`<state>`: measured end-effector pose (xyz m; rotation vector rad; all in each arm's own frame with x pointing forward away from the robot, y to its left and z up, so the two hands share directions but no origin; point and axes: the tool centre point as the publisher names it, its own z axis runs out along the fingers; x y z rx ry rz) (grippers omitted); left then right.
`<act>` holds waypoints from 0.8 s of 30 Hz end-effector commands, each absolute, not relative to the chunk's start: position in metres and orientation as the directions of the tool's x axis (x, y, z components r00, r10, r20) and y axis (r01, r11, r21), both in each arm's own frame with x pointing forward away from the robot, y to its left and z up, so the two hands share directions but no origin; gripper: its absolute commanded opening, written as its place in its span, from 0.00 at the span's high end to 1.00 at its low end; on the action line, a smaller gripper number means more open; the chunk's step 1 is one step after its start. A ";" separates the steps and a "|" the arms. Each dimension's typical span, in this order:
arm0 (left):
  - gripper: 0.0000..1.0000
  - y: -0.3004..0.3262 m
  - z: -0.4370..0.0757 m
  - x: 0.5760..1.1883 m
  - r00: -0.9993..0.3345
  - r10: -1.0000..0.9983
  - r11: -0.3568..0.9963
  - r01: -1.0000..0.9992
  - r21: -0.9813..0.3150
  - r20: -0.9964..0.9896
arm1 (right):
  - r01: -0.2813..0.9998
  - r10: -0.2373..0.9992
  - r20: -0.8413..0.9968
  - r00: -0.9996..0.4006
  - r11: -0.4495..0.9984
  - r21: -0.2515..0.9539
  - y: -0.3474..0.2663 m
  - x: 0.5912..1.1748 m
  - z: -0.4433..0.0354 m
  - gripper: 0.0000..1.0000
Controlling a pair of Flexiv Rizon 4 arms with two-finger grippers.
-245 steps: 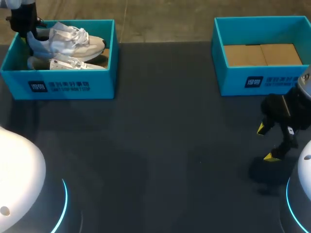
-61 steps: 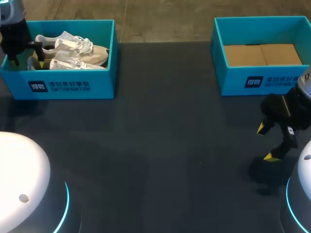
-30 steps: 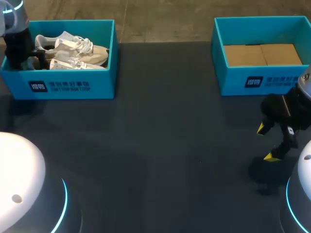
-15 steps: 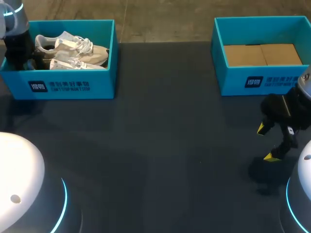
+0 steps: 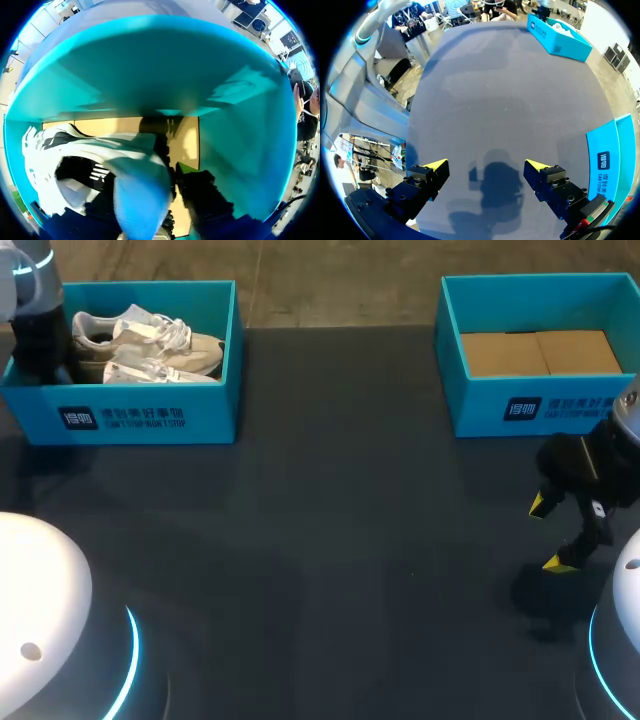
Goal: Take the shoe out of the shoebox, open the shoe tongue, remove and reinsert the insole, then place the shoe into the shoebox
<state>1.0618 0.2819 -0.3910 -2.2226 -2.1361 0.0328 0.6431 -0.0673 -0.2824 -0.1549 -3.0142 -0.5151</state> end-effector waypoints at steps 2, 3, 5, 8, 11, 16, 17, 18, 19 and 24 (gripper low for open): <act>1.00 0.278 -0.392 1.064 0.043 0.999 -0.042 0.997 -0.059 0.025 | 0.113 0.087 0.093 -0.992 0.939 0.326 -0.067 0.642 -0.283 0.00; 1.00 0.278 -0.392 1.064 0.044 0.999 -0.043 0.997 -0.058 0.025 | 0.113 0.087 0.093 -0.992 0.939 0.326 -0.067 0.642 -0.283 0.00; 1.00 0.277 -0.392 1.064 0.046 0.999 -0.045 0.997 -0.058 0.024 | 0.113 0.087 0.093 -0.992 0.939 0.326 -0.067 0.642 -0.283 0.00; 1.00 0.276 -0.391 1.064 0.051 0.998 -0.050 0.997 -0.057 0.024 | 0.113 0.087 0.093 -0.992 0.939 0.326 -0.067 0.642 -0.283 0.00; 1.00 0.276 -0.389 1.063 0.059 0.998 -0.058 0.997 -0.054 0.026 | 0.113 0.087 0.093 -0.992 0.939 0.326 -0.067 0.642 -0.283 0.00; 1.00 0.281 -0.385 1.063 0.067 0.997 -0.066 0.997 -0.048 0.041 | 0.113 0.087 0.093 -0.992 0.939 0.326 -0.067 0.642 -0.283 0.00; 1.00 0.282 -0.385 1.063 0.069 0.996 -0.067 0.997 -0.042 0.051 | 0.113 0.087 0.093 -0.992 0.939 0.326 -0.067 0.642 -0.283 0.00; 1.00 0.283 -0.384 1.064 0.068 0.996 -0.066 0.997 -0.040 0.054 | 0.113 0.087 0.093 -0.992 0.939 0.326 -0.067 0.642 -0.283 0.00; 1.00 0.285 -0.384 1.064 0.067 0.996 -0.065 0.997 -0.040 0.056 | 0.113 0.087 0.093 -0.992 0.939 0.326 -0.067 0.642 -0.283 0.00; 1.00 0.289 -0.382 1.068 0.059 0.996 -0.057 0.998 -0.034 0.065 | 0.113 0.087 0.093 -0.992 0.939 0.326 -0.067 0.642 -0.283 0.00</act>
